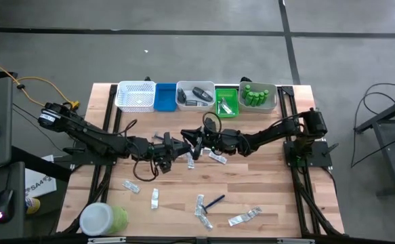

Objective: Pick & Place Travel size toiletries
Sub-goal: Put the razor into the blue bin

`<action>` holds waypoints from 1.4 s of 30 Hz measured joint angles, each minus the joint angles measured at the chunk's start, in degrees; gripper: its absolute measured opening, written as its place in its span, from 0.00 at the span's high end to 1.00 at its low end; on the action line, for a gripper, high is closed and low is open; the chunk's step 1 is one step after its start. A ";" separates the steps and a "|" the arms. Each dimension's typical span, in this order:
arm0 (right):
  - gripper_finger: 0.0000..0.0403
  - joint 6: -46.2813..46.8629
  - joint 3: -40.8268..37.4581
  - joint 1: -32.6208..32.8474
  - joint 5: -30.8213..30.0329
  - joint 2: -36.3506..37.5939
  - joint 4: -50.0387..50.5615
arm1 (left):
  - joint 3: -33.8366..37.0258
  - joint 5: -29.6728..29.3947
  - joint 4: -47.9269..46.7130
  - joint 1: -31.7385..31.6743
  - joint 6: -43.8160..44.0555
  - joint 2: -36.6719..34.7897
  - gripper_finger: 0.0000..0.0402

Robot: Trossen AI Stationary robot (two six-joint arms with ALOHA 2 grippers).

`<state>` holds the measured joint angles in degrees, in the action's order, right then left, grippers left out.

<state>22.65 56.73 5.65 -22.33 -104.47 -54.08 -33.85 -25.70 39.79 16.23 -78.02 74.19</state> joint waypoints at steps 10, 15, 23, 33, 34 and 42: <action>0.98 0.00 0.00 0.02 -0.04 0.00 0.00 | 0.00 4.50 0.47 -3.22 0.25 0.00 0.74; 0.98 0.02 0.00 0.04 0.09 0.00 0.26 | 0.00 5.11 0.79 -3.21 0.24 0.00 0.80; 0.98 -0.25 -0.02 0.02 0.13 0.00 1.15 | 0.00 5.18 0.57 -3.10 0.19 0.00 0.93; 0.70 -3.42 0.00 -0.04 -0.25 0.31 2.49 | 0.02 4.94 -0.67 -3.08 0.87 0.02 0.93; 0.67 -3.43 0.00 -0.07 -0.37 0.40 2.58 | 0.00 4.38 -0.58 -3.05 0.87 0.00 0.93; 0.44 -4.92 0.00 -0.05 -4.77 7.46 14.85 | 0.02 -4.32 -1.57 -3.23 5.94 0.04 0.93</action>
<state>17.73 56.73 5.60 -27.10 -97.00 -39.24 -33.82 -30.02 38.22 12.99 -72.08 74.24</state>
